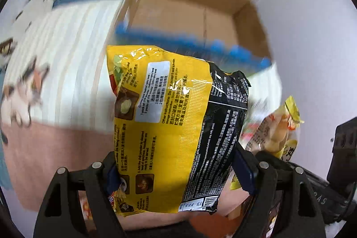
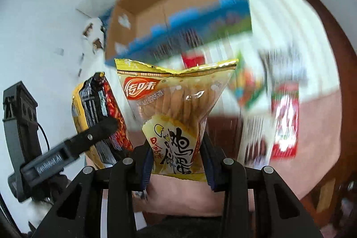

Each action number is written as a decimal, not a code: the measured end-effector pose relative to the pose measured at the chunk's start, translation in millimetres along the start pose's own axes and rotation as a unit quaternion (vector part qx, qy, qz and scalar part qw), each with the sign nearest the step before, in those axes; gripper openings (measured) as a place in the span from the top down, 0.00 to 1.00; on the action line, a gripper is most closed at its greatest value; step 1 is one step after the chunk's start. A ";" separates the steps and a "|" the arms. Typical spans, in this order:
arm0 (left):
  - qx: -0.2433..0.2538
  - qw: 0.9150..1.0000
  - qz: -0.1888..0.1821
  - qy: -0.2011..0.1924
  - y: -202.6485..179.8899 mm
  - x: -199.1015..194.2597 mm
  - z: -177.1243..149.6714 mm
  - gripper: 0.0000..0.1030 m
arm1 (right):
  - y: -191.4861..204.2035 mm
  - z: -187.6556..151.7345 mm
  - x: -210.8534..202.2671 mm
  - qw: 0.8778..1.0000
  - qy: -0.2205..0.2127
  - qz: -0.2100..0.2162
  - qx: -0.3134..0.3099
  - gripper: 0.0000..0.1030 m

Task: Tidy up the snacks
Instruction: 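Carry both bags into the cardboard box and open both tools to release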

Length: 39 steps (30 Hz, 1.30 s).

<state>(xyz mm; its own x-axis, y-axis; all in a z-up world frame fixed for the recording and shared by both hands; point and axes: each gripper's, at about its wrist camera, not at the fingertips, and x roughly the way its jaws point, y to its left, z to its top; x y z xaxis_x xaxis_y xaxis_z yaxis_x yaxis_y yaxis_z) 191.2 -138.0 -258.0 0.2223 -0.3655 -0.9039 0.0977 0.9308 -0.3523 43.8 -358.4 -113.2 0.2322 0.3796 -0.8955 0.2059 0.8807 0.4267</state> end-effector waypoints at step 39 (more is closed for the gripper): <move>-0.023 0.994 0.039 0.101 22.4 85.8 209.8 0.10 | -21.2 366.9 206.5 0.984 0.124 -0.100 -0.078 0.16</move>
<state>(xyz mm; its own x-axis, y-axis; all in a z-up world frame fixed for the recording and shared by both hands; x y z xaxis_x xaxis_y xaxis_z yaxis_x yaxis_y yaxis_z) 416.0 -150.7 -292.6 0.0270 -0.2862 -0.9578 0.0431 0.9576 -0.2849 436.2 -402.6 -260.8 -0.0411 0.2351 -0.9711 0.0700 0.9702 0.2320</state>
